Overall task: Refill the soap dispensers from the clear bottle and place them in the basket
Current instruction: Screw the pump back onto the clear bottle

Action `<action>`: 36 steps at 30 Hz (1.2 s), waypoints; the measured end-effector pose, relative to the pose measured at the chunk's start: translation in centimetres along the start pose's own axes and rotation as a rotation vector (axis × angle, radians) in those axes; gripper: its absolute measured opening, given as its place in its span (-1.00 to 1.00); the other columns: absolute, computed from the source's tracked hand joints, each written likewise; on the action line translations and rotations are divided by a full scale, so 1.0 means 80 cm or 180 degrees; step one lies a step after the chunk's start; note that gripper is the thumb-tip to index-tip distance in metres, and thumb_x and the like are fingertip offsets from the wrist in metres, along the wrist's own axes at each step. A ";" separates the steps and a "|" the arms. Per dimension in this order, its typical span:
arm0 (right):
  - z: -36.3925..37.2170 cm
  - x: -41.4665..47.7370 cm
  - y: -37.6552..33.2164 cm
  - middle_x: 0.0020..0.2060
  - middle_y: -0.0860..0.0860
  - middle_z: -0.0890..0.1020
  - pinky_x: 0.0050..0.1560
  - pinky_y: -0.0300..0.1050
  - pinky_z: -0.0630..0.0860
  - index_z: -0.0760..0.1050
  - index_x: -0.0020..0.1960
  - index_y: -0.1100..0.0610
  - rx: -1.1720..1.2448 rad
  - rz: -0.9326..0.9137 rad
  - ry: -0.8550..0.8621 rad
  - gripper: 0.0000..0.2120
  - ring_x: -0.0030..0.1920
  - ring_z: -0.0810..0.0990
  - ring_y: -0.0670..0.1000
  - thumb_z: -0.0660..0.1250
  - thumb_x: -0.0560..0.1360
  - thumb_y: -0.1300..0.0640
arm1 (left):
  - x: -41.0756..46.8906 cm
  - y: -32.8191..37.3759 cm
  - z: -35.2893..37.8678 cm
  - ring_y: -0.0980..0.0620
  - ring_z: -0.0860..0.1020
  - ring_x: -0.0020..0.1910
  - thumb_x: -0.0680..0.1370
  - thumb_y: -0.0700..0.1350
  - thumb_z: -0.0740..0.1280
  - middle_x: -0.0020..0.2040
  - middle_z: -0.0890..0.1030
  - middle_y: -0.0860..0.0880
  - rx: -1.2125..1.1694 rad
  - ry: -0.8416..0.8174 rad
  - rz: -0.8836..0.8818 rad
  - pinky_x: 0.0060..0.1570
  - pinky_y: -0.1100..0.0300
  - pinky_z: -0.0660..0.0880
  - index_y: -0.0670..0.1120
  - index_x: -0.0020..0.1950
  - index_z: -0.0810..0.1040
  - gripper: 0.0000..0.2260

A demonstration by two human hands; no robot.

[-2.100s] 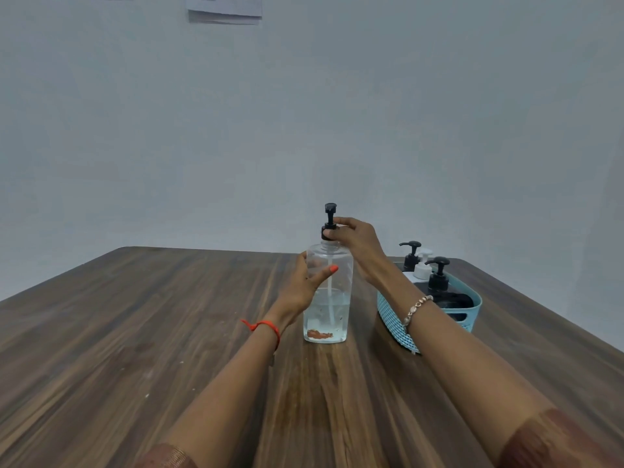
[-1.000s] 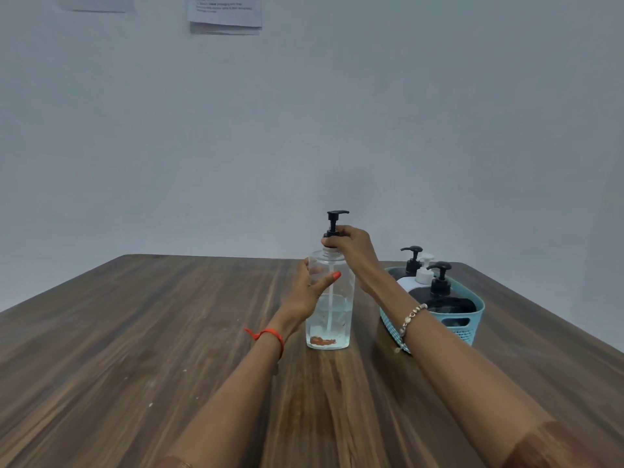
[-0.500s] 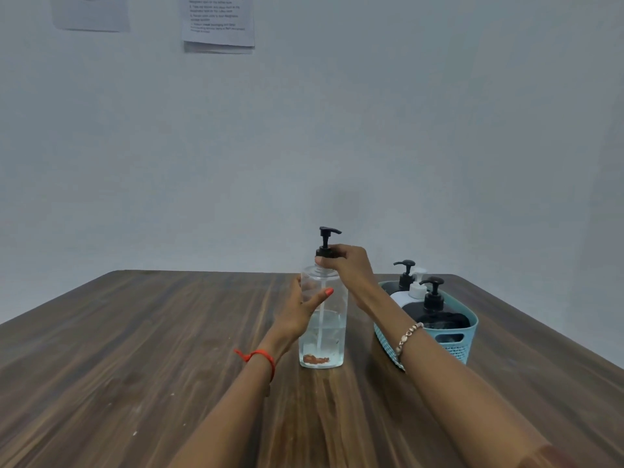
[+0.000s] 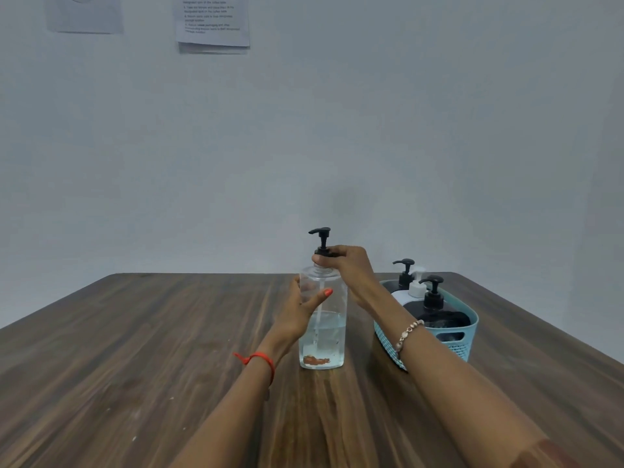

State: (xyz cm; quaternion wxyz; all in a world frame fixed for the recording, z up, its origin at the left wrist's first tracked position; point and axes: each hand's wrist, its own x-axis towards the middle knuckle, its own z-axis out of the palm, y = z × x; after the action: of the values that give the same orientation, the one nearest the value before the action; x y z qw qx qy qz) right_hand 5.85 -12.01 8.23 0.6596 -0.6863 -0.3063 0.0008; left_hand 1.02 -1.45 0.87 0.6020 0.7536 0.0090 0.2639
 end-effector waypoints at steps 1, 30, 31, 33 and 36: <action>0.001 0.001 0.001 -0.17 0.01 0.64 -0.19 -0.43 0.40 0.60 0.01 0.23 0.0003 0.0004 0.0058 -0.74 -0.20 0.58 -0.19 0.49 0.34 0.21 | -0.001 0.000 0.000 -0.03 0.46 0.23 0.47 0.07 0.37 0.34 0.42 -0.09 -0.0008 -0.0006 0.0000 0.24 -0.04 0.45 -0.04 0.42 0.22 -0.41; 0.023 -0.004 0.007 -0.18 0.07 0.65 -0.17 -0.34 0.47 0.61 -0.01 0.24 0.0009 -0.0084 0.0497 -0.81 -0.16 0.60 -0.01 0.45 0.39 0.21 | -0.001 -0.005 0.000 0.04 0.51 0.20 0.48 0.07 0.34 0.28 0.49 -0.03 -0.0121 -0.0023 0.0100 0.11 0.15 0.48 -0.02 0.40 0.24 -0.45; 0.025 -0.004 0.008 -0.18 0.08 0.66 -0.13 -0.28 0.50 0.62 -0.03 0.23 -0.0026 -0.0083 0.0563 -0.82 -0.16 0.61 0.01 0.45 0.39 0.20 | -0.002 -0.004 0.001 0.04 0.52 0.18 0.48 0.06 0.34 0.27 0.50 -0.03 -0.0138 -0.0025 0.0130 0.08 0.18 0.49 -0.02 0.39 0.25 -0.46; 0.030 -0.005 0.010 -0.16 0.13 0.68 -0.09 -0.19 0.51 0.63 -0.05 0.23 -0.0108 -0.0108 0.0707 -0.83 -0.17 0.61 0.02 0.46 0.39 0.17 | -0.001 -0.006 0.001 0.05 0.54 0.15 0.50 0.04 0.33 0.24 0.52 -0.03 -0.0163 -0.0011 0.0136 0.05 0.17 0.52 -0.03 0.38 0.26 -0.50; 0.039 -0.005 0.011 -0.19 0.14 0.69 -0.14 -0.15 0.49 0.63 -0.08 0.25 -0.0342 -0.0221 0.0963 -0.83 -0.21 0.59 0.03 0.45 0.40 0.15 | 0.000 -0.009 0.000 0.04 0.57 0.13 0.45 0.17 0.34 0.21 0.55 -0.07 -0.0121 -0.0027 0.0189 0.11 0.05 0.55 -0.04 0.36 0.30 -0.43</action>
State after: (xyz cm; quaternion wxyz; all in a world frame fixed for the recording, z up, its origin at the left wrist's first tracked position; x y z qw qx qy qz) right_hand 4.60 -9.29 6.83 0.6603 -0.7019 -0.2266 -0.1418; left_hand 1.22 -1.30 0.19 0.6081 0.7431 -0.0208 0.2786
